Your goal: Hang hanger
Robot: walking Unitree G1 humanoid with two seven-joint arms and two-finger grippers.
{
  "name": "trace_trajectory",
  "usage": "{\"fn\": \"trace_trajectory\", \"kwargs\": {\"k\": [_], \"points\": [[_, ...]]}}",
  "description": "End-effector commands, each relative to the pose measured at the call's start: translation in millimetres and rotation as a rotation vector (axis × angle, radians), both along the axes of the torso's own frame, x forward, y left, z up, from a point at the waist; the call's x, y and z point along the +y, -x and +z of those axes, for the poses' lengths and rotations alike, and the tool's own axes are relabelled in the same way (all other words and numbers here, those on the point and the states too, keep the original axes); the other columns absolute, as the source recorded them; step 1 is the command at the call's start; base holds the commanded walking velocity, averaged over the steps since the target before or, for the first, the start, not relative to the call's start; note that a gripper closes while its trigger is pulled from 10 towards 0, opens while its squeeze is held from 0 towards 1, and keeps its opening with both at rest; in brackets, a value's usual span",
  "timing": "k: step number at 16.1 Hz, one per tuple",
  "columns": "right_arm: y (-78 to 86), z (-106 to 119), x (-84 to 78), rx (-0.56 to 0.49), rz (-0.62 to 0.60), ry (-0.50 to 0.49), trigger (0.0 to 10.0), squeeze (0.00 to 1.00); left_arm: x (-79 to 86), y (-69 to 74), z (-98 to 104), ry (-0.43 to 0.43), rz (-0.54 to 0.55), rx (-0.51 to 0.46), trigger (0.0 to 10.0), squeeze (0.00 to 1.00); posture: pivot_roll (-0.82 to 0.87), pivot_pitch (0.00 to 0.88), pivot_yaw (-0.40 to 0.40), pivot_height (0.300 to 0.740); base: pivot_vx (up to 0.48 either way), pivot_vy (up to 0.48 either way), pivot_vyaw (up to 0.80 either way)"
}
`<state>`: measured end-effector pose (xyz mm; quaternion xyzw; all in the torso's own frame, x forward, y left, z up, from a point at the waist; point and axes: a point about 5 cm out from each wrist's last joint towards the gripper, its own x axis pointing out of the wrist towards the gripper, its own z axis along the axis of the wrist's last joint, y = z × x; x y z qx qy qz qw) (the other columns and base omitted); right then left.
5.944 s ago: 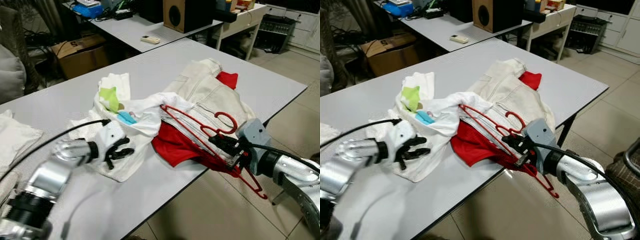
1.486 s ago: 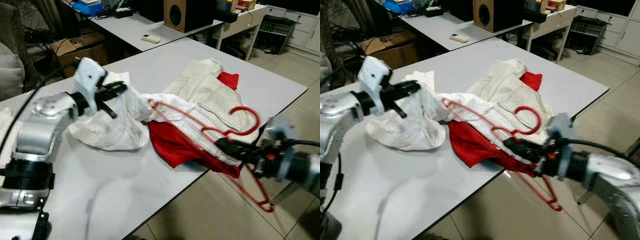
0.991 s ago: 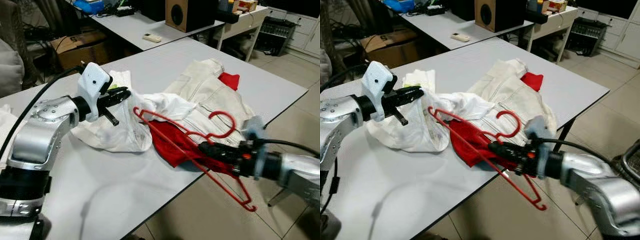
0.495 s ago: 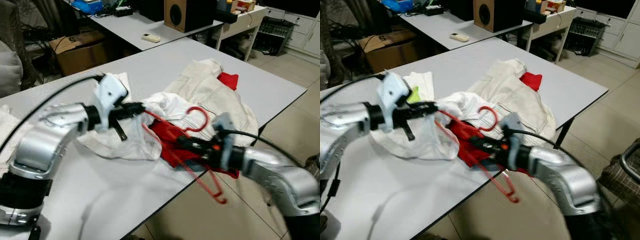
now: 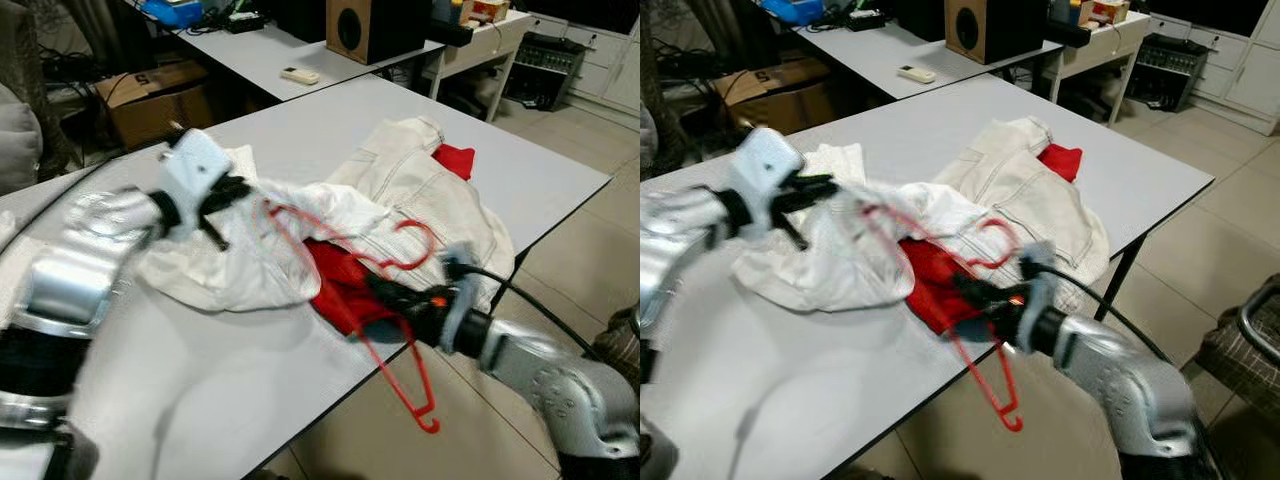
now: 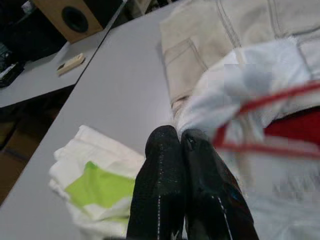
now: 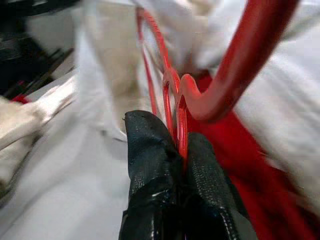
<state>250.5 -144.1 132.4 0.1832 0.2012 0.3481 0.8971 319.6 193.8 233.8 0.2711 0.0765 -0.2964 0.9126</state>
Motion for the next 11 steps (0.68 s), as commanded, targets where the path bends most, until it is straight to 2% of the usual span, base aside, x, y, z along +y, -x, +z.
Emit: {"fn": "trace_trajectory", "kwargs": {"k": [1, 4, 6, 7, 9, 10, 11], "points": [[-1.7, 5.9, -3.5, -0.01, -0.032, -0.015, 10.0, 0.0, 4.3, 2.2, 3.9, -0.005, -0.01, -0.001, 0.0, 0.0, -0.16, 0.0, 0.065, 0.719, 0.0, 0.0, 0.0], [-6.3, 12.6, -3.9, 0.003, -0.056, -0.033, 10.0, 0.0, 8.2, 3.1, 15.3, 0.004, -0.047, -0.028, 0.0, 0.0, -0.16, 0.0, 0.059, 0.719, 0.0, 0.0, 0.0], [-11.0, 16.2, -0.8, 0.0, -0.06, -0.055, 10.0, 0.0, -2.5, 8.0, 28.5, 0.053, -0.14, -0.065, 0.0, 0.0, -0.16, 0.0, 0.055, 0.719, 0.0, 0.0, 0.0], [-12.1, 12.4, 0.9, 0.017, -0.054, -0.026, 10.0, 0.0, -10.5, 12.9, 31.5, 0.091, -0.203, -0.056, 0.0, 0.0, -0.16, 0.0, 0.055, 0.719, 0.0, 0.0, 0.0], [-10.2, 8.5, 10.1, 0.018, 0.022, 0.049, 10.0, 0.0, -22.6, 16.1, 24.1, 0.078, -0.261, -0.027, 0.0, 0.0, -0.16, 0.0, 0.05, 0.719, 0.0, 0.0, 0.0], [-9.5, 12.3, 18.0, 0.005, 0.066, 0.033, 10.0, 0.0, -28.7, 14.7, 16.9, 0.071, -0.262, -0.02, 0.7, 0.0, -0.16, 0.0, 0.05, 0.719, 0.0, 0.0, 0.0], [-10.7, 16.4, 22.1, -0.005, 0.077, 0.015, 10.0, 0.0, -31.6, 12.7, 12.6, 0.058, -0.251, -0.021, 0.6, 0.0, -0.16, 0.0, 0.05, 0.719, 0.0, 0.0, 0.0]]}}
